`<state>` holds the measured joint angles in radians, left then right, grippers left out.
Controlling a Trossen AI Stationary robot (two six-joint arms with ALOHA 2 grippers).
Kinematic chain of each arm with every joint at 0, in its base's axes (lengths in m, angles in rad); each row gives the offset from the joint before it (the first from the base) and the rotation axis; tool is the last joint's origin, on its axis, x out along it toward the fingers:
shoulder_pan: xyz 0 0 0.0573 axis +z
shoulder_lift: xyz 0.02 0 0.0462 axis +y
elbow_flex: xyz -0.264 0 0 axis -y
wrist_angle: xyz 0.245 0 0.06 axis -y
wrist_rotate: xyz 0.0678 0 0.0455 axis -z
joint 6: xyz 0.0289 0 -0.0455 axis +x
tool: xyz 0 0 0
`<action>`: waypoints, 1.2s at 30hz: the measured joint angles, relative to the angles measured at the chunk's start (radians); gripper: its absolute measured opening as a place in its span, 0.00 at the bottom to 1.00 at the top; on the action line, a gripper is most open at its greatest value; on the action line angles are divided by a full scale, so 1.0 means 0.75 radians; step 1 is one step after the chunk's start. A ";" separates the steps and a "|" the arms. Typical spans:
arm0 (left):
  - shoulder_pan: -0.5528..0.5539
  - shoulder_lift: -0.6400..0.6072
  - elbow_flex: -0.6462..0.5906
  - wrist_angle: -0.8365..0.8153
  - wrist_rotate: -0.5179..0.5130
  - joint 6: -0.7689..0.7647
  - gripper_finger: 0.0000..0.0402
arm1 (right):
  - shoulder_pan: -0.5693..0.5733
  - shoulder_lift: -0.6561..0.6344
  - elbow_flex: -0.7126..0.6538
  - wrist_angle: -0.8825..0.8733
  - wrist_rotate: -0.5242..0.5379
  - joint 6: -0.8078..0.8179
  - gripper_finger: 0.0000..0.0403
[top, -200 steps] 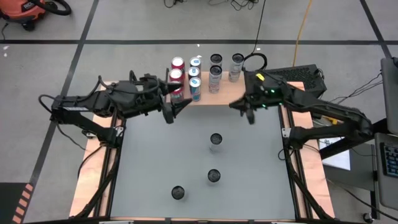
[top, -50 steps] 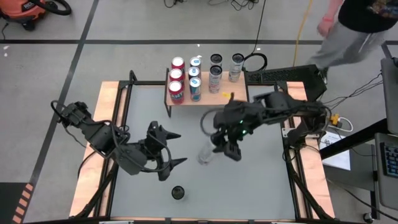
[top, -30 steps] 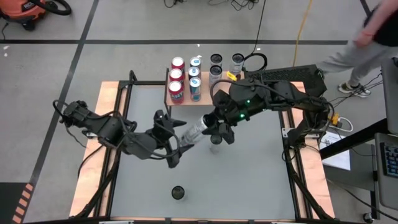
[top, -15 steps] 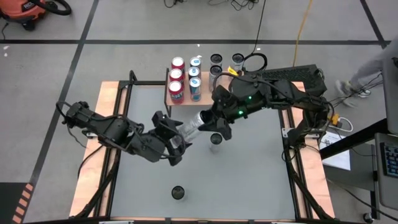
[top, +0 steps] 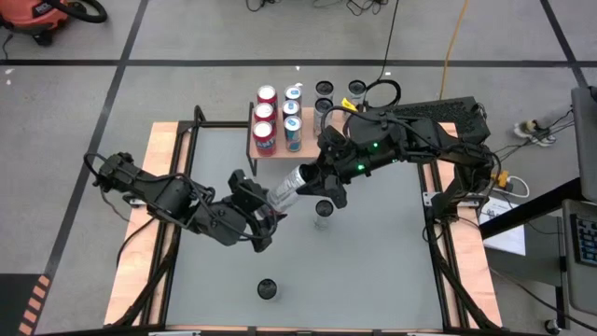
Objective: Place canned beverage on shelf
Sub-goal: Put the white-pink soda can on the shelf aligned with the other white-pink soda cans
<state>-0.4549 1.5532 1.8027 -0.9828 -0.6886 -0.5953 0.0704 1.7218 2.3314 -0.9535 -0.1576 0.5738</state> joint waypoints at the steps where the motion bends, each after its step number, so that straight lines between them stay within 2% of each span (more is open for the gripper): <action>1: 0.000 0.000 0.000 0.002 0.007 0.000 0.64 | 0.000 0.000 0.000 0.000 0.000 0.006 0.53; 3: 0.000 0.000 0.000 0.002 0.011 0.000 0.61 | 0.000 0.000 0.000 -0.001 0.000 0.010 0.53; 9: -0.009 -0.005 0.000 0.004 0.027 -0.007 0.61 | 0.000 0.000 0.000 0.000 -0.001 0.021 0.55; 15: -0.017 -0.030 0.000 0.038 0.094 -0.039 0.66 | -0.001 -0.007 0.000 0.002 -0.102 -0.068 0.66; 21: -0.014 -0.084 0.000 0.061 0.266 -0.045 0.61 | 0.002 -0.052 0.003 0.013 -0.112 -0.262 0.78; 26: 0.006 -0.129 0.000 0.076 0.429 -0.036 0.62 | 0.003 -0.087 0.003 0.027 -0.110 -0.600 0.82; 32: 0.086 -0.154 0.000 0.134 0.731 -0.048 0.63 | 0.035 -0.108 0.003 0.123 -0.110 -1.068 0.82; 36: 0.164 -0.158 0.000 0.210 0.980 -0.113 0.63 | 0.057 -0.098 0.003 0.150 -0.111 -1.242 0.82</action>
<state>-0.3321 1.4349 1.8027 -0.8257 0.0467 -0.6802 0.1133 1.6487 2.3333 -0.8413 -0.2410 -0.3575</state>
